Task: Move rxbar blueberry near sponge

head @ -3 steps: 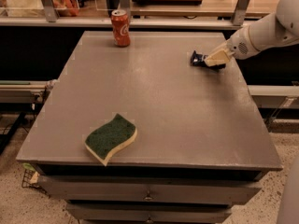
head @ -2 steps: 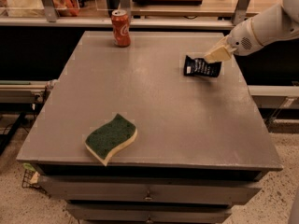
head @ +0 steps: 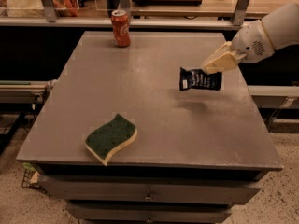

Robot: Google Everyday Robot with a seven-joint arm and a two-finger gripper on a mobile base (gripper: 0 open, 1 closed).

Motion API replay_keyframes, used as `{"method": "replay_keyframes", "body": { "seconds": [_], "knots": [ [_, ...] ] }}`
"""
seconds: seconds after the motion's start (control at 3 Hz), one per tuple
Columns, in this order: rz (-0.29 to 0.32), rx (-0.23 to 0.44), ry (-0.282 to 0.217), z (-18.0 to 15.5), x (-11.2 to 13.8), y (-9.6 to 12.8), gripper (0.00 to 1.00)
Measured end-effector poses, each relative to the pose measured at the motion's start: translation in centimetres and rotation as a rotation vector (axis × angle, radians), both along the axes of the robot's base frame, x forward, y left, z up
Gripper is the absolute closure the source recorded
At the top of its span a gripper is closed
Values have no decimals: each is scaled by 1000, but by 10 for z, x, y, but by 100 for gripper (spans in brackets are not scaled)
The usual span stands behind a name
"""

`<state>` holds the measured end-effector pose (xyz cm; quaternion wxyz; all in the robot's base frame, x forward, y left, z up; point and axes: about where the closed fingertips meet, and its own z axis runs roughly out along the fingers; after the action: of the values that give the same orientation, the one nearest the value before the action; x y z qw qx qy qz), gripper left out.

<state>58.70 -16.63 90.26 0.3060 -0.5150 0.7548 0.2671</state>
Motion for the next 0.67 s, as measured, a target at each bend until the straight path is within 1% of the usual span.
{"method": "replay_keyframes", "body": {
  "seconds": [0.33,0.67],
  "knots": [
    [68,55,66,6,-41,19,100],
    [132,108,133,2,-76,48,100]
  ]
}}
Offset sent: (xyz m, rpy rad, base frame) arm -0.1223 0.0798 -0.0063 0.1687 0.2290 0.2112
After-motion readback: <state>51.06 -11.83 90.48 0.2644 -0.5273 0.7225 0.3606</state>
